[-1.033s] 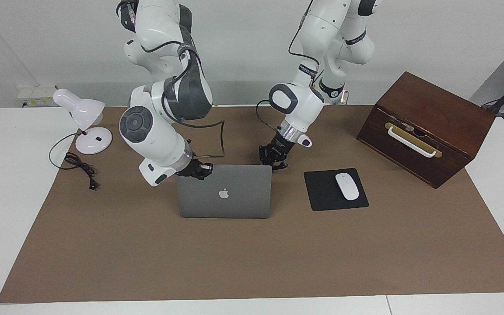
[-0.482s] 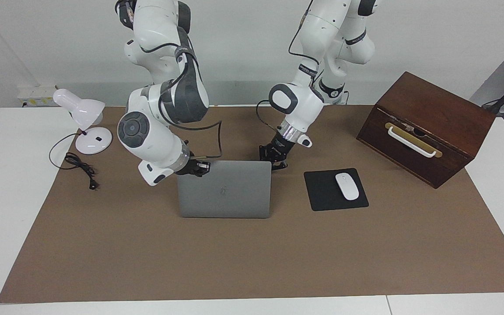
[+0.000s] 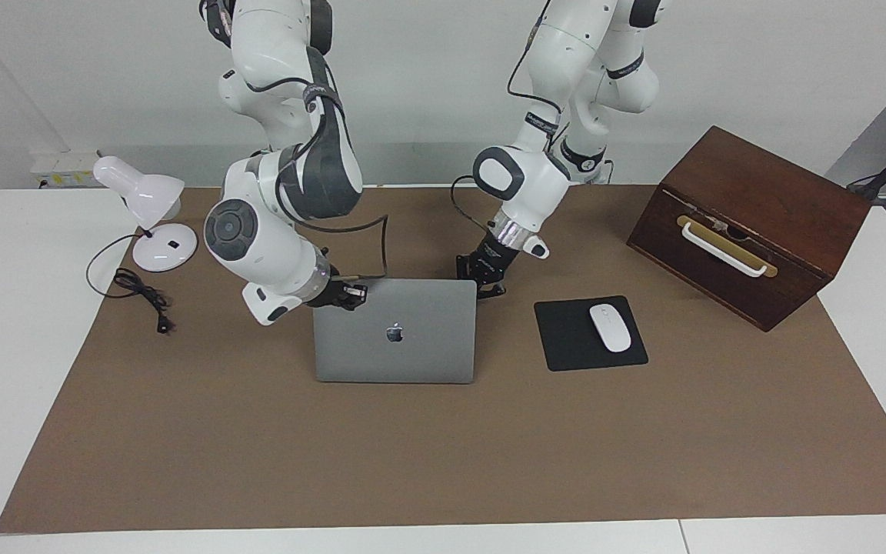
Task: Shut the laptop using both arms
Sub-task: 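Press the lowered screen flat onto the keyboard with the right gripper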
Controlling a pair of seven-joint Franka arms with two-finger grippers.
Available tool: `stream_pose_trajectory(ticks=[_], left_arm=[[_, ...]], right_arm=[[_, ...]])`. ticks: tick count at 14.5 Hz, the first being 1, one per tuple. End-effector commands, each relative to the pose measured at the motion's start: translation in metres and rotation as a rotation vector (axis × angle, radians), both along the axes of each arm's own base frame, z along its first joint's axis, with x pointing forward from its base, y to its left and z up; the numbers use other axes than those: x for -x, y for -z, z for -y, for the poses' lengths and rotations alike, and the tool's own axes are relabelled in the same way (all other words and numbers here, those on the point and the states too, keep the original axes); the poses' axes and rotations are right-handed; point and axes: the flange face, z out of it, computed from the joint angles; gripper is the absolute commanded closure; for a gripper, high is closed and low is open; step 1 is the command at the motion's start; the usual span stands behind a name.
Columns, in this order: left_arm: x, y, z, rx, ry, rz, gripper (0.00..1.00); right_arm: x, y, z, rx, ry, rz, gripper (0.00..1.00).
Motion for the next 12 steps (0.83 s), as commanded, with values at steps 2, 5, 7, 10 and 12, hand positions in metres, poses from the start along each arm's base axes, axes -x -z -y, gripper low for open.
stream_pose_trajectory(ticks=[2, 5, 7, 10, 12], left_arm=[[0.018, 0.022, -0.016, -0.045, 0.008, -0.036, 1.00], [0.023, 0.023, -0.019, -0.053, 0.017, -0.037, 1.00], [0.024, 0.023, -0.021, -0.055, 0.016, -0.037, 1.00], [0.024, 0.022, -0.021, -0.055, 0.016, -0.036, 1.00], [0.026, 0.023, -0.021, -0.056, 0.019, -0.039, 1.00]], right_arm=[[0.019, 0.002, -0.034, -0.018, 0.021, 0.009, 1.00], [0.023, 0.010, -0.044, -0.010, 0.032, 0.017, 1.00], [0.024, 0.013, -0.044, -0.009, 0.035, 0.016, 1.00], [0.024, 0.018, -0.043, -0.006, 0.042, 0.026, 1.00], [0.024, 0.023, -0.042, -0.004, 0.046, 0.026, 1.00]])
